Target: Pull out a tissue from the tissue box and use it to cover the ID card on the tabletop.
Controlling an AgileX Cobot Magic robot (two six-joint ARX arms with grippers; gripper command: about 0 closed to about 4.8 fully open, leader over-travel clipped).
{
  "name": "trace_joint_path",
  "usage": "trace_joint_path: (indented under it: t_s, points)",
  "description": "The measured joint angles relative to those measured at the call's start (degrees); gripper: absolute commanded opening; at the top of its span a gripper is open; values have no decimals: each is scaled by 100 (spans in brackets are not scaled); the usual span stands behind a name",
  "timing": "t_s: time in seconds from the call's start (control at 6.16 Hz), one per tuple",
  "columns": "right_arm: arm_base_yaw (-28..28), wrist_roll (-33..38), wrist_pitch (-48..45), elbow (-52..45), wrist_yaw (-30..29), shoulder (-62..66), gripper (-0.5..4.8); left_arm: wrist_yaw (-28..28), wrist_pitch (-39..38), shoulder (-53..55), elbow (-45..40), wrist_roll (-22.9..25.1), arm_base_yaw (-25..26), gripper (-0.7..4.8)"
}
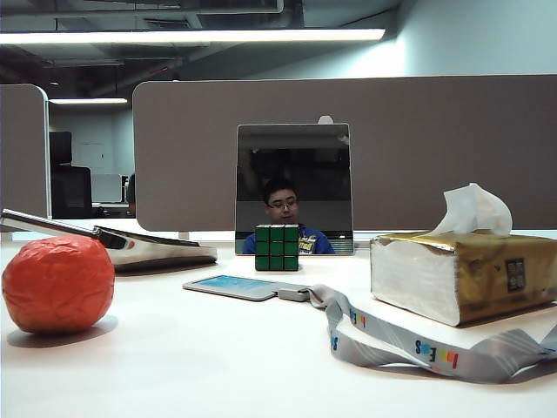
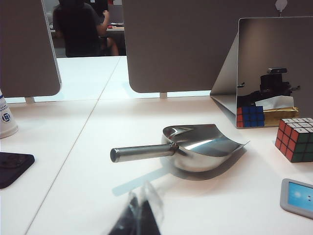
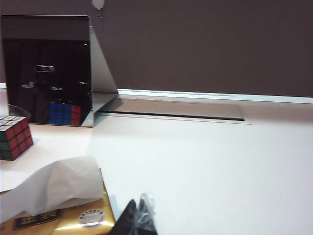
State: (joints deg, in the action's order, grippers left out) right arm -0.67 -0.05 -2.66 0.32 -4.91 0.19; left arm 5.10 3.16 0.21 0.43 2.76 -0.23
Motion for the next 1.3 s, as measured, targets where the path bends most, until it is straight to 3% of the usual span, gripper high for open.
trace_joint_path:
  t_s: [0.32, 0.65, 0.81, 0.97, 1.14, 1.3]
  points:
    - [0, 0, 0, 0, -363, 0, -6, 0, -2, 0, -2, 0, 0, -6]
    - [0, 0, -59, 0, -1268, 0, -6, 0, -2, 0, 0, 0, 0, -6]
    - [-2, 59, -90, 0, -2022, 0, 25, 2, -2, 0, 0, 0, 0, -6]
    - [-151, 323, 109, 0, -2715, 0, 127, 2, -2, 0, -2, -249, 0, -6]
    - [-769, 297, 170, 0, -1453, 0, 128, 546, -2, -2, -2, -260, 0, -6]
    - [-861, 162, 170, 0, -1399, 0, 152, 955, -2, -2, -2, -260, 0, -6]
